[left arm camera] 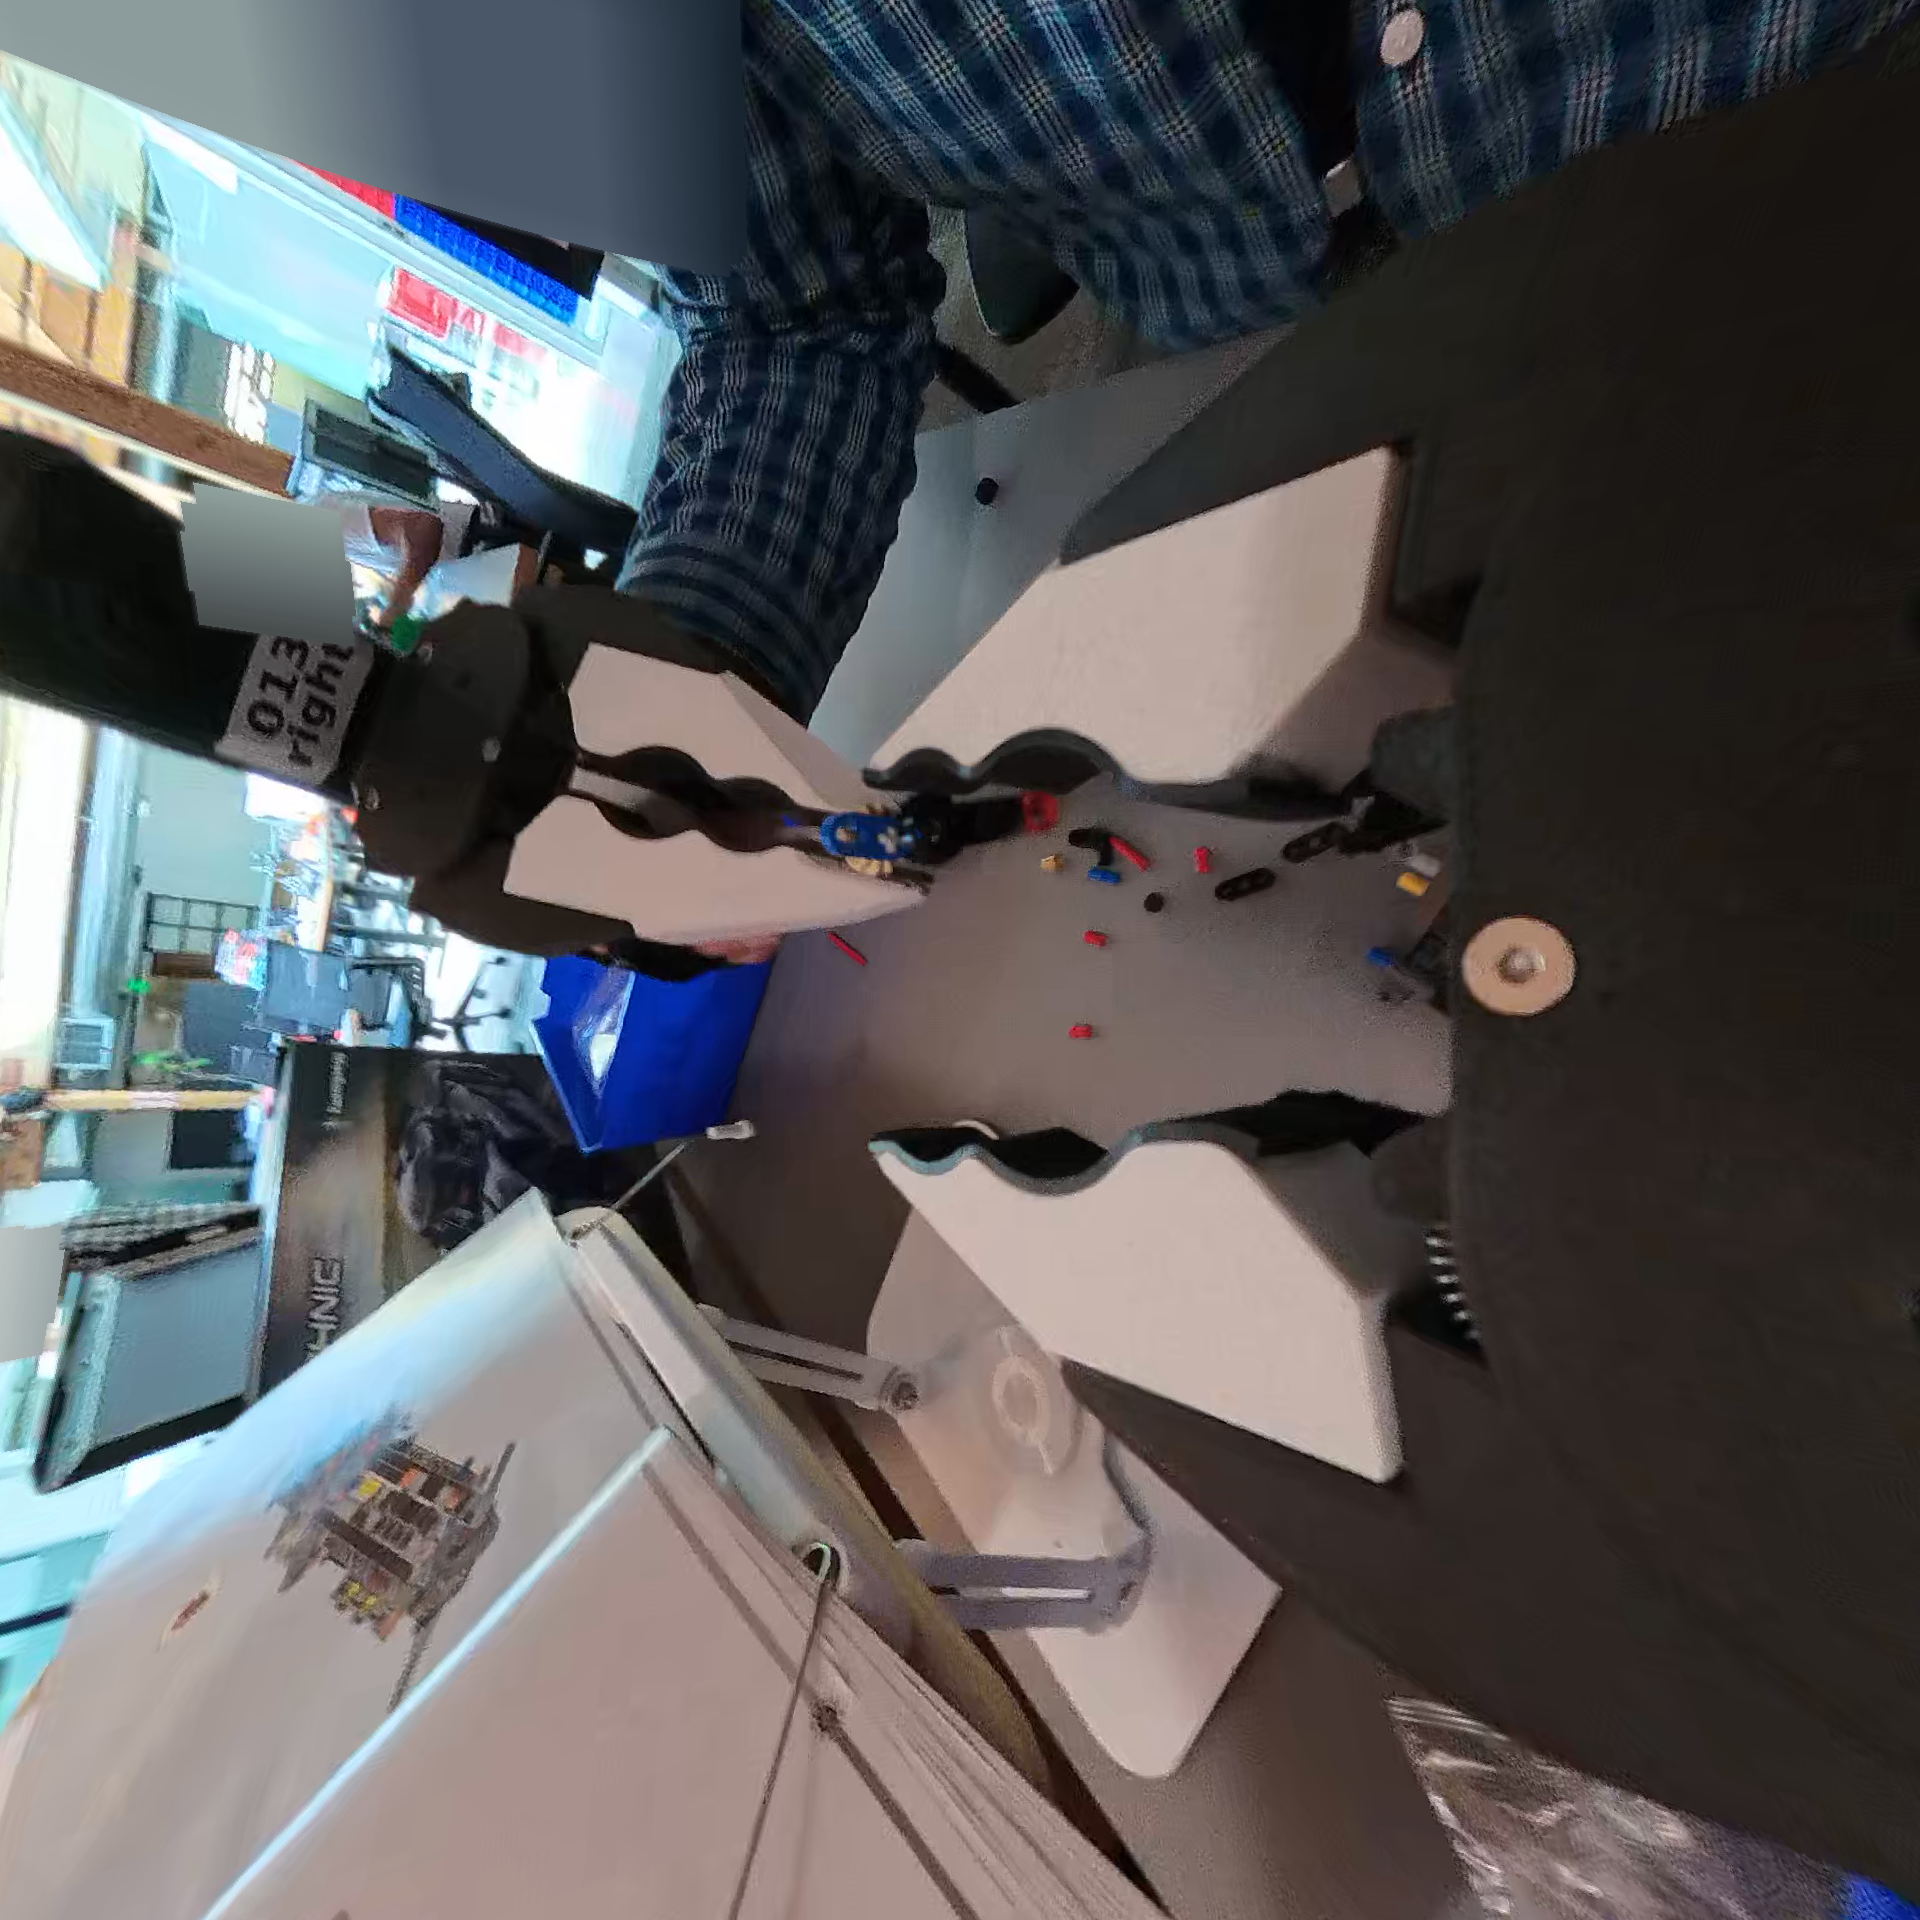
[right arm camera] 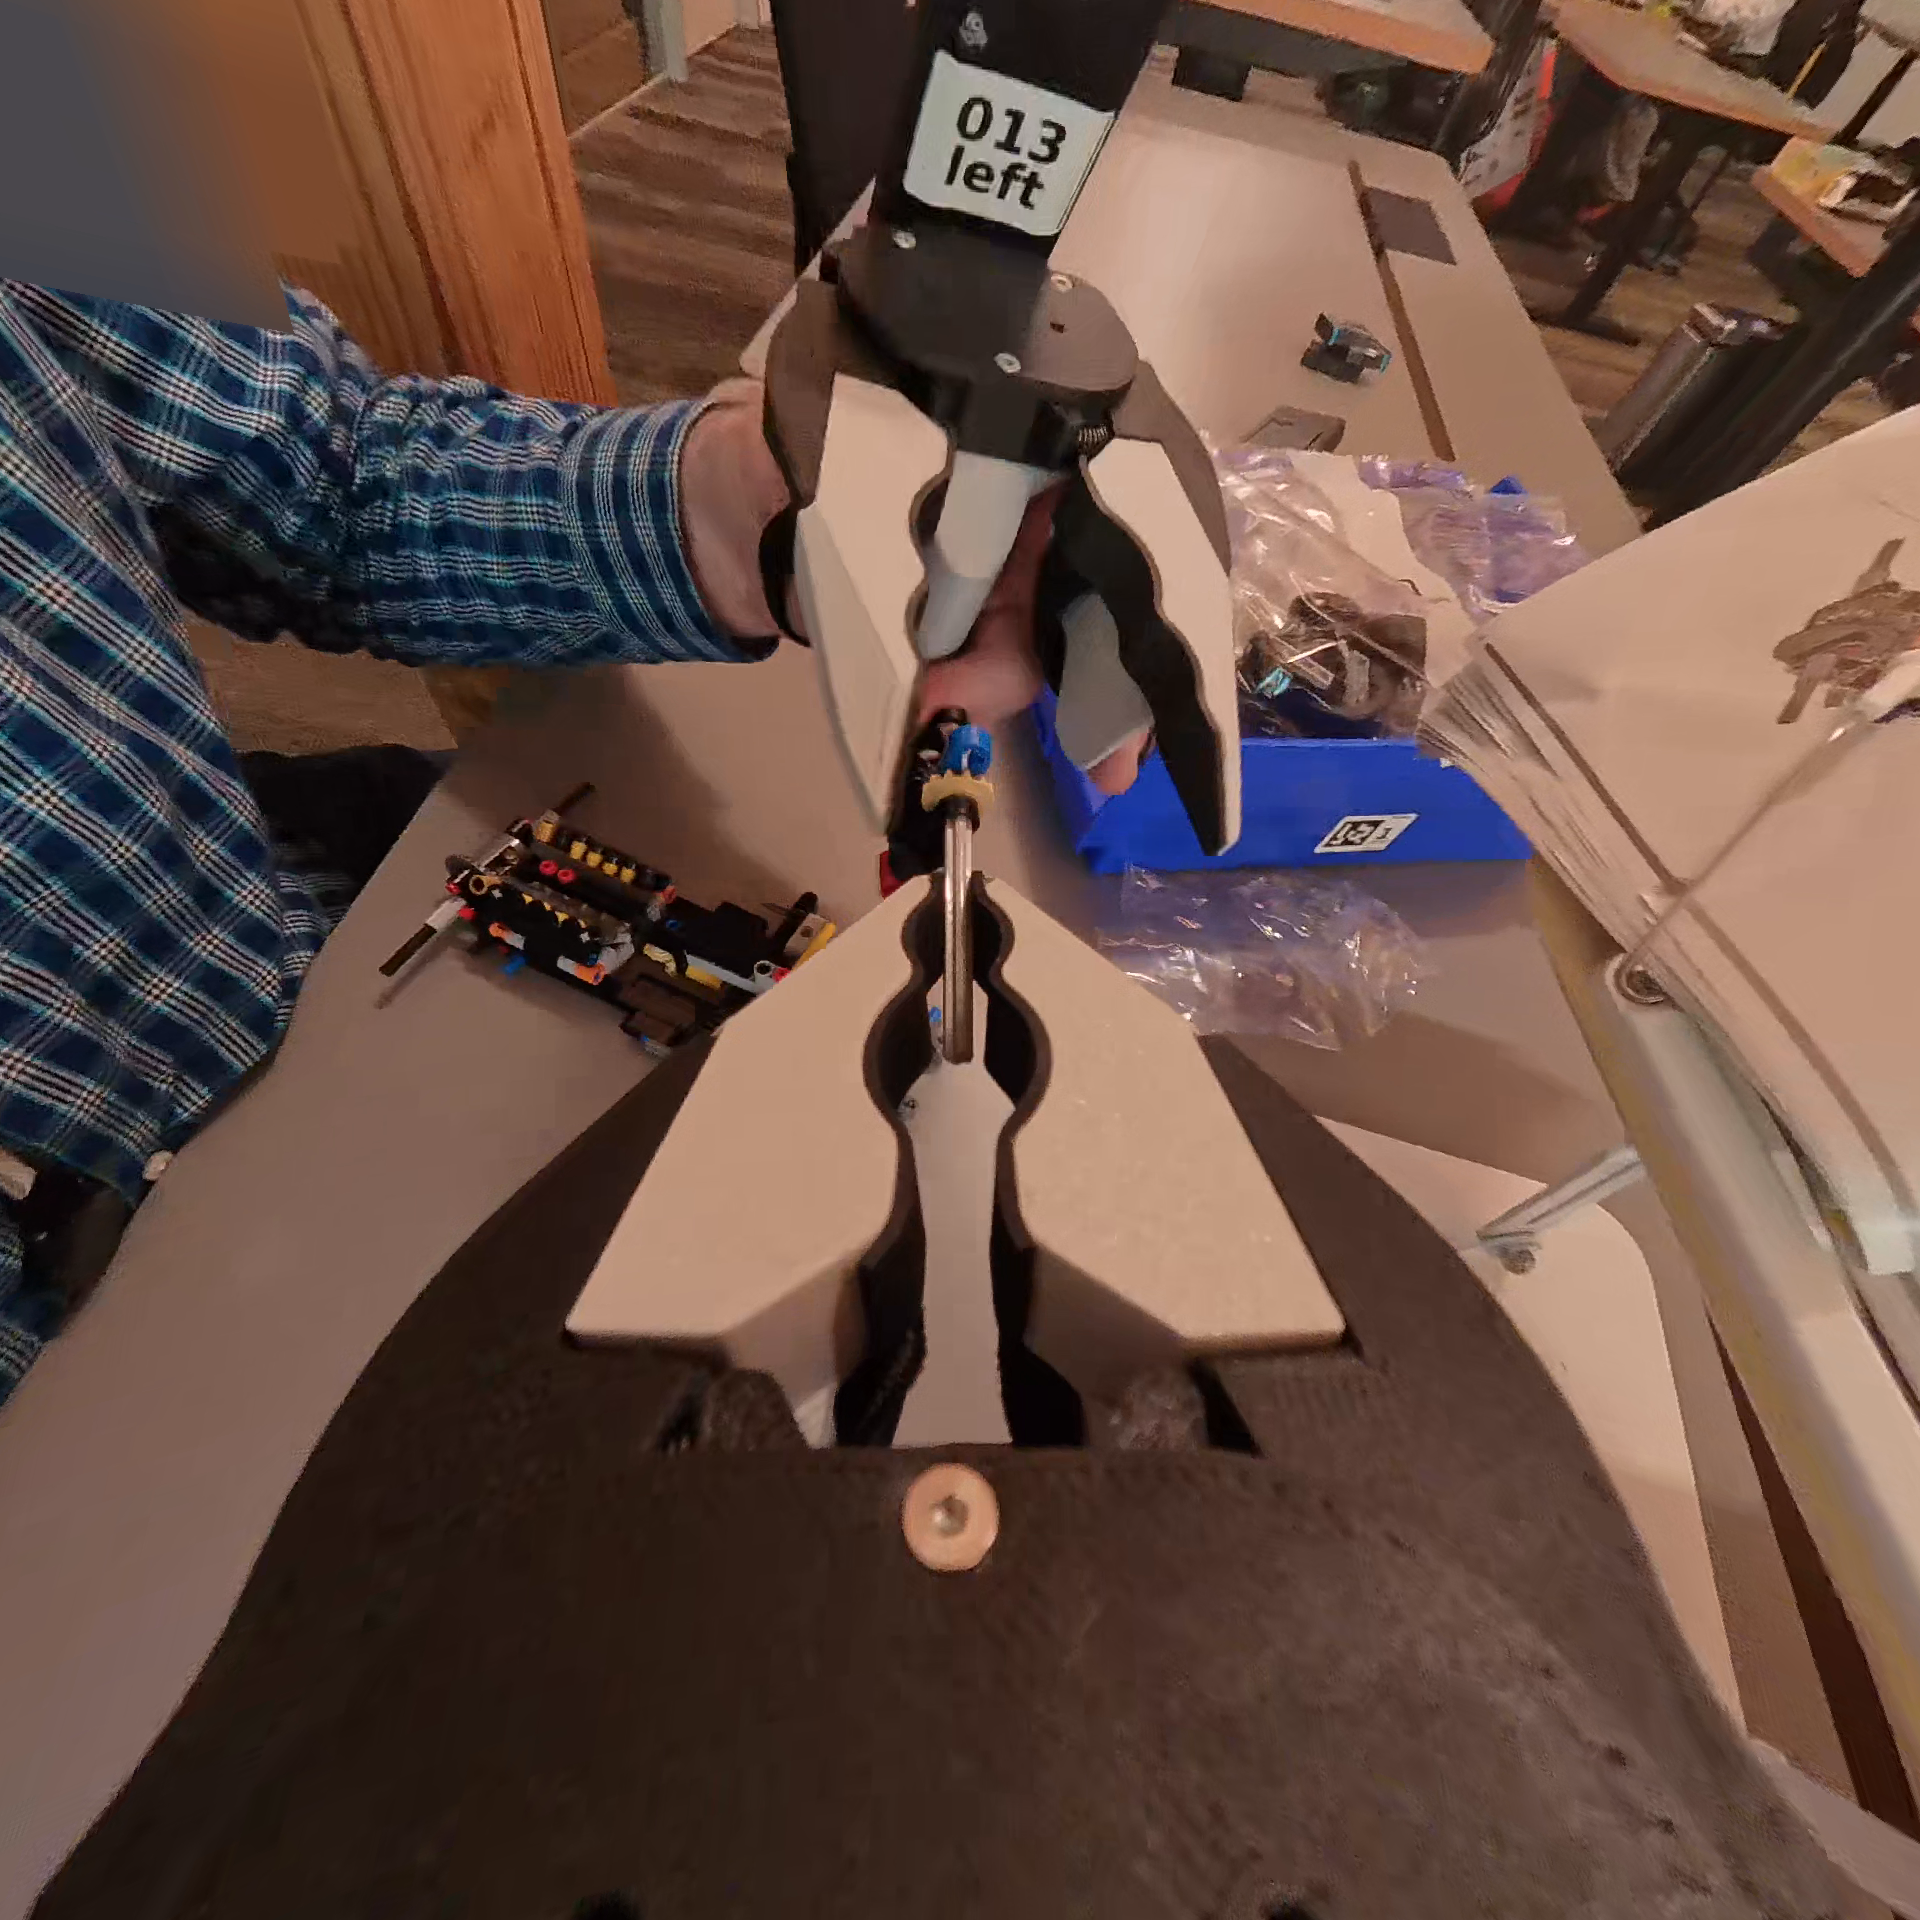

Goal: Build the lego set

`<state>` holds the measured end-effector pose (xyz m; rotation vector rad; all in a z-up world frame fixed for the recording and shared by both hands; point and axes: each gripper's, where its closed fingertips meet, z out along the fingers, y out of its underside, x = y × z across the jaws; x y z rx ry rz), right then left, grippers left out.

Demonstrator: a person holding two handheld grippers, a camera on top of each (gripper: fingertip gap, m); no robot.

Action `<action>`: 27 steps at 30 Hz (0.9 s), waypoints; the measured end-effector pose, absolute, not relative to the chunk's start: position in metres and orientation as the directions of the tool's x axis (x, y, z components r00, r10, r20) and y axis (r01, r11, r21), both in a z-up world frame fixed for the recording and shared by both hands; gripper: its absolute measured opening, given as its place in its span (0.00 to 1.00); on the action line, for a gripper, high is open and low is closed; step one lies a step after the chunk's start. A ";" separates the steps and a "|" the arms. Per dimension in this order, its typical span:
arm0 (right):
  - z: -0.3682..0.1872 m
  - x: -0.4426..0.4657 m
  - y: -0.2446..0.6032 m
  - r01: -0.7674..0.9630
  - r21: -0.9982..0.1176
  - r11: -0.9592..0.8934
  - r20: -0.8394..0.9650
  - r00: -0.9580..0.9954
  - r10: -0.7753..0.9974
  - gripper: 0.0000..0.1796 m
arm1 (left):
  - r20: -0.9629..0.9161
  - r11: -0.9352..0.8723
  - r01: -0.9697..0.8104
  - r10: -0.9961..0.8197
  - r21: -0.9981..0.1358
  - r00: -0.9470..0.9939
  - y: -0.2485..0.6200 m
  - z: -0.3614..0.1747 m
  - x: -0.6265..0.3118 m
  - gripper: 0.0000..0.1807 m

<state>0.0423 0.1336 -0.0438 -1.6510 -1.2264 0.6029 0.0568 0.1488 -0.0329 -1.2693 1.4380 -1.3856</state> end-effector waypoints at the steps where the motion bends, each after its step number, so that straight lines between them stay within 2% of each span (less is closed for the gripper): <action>1: -0.045 0.044 0.139 0.458 -0.888 -0.053 0.144 0.384 0.912 0.00 | 0.110 -0.075 -0.148 -0.965 -0.986 -0.240 0.148 -0.035 0.060 0.32; 5: -0.048 0.047 0.154 0.486 -0.867 -0.109 0.130 0.431 0.893 0.00 | 0.146 -0.094 -0.185 -0.946 -0.978 -0.289 0.145 -0.051 0.068 0.32; 10: -0.051 0.052 0.164 0.474 -0.863 -0.177 0.103 0.506 0.856 0.00 | 0.173 -0.112 -0.197 -0.929 -0.974 -0.326 0.144 -0.060 0.067 0.26; 18: -0.050 0.049 0.159 0.451 -0.869 -0.204 0.068 0.518 0.853 0.00 | 0.195 -0.145 -0.160 -0.911 -0.976 -0.364 0.142 -0.055 0.060 0.04; 21: -0.050 0.046 0.156 0.457 -0.866 -0.202 0.070 0.510 0.857 0.01 | 0.202 -0.148 -0.165 -0.903 -0.975 -0.380 0.139 -0.056 0.059 0.03; 23: -0.050 0.047 0.156 0.460 -0.863 -0.209 0.074 0.524 0.849 0.05 | 0.201 -0.144 -0.172 -0.901 -0.974 -0.385 0.137 -0.058 0.058 0.03; 27: -0.048 0.046 0.151 0.467 -0.862 -0.196 0.086 0.517 0.852 0.04 | 0.230 -0.166 -0.187 -0.887 -0.968 -0.401 0.136 -0.061 0.056 0.03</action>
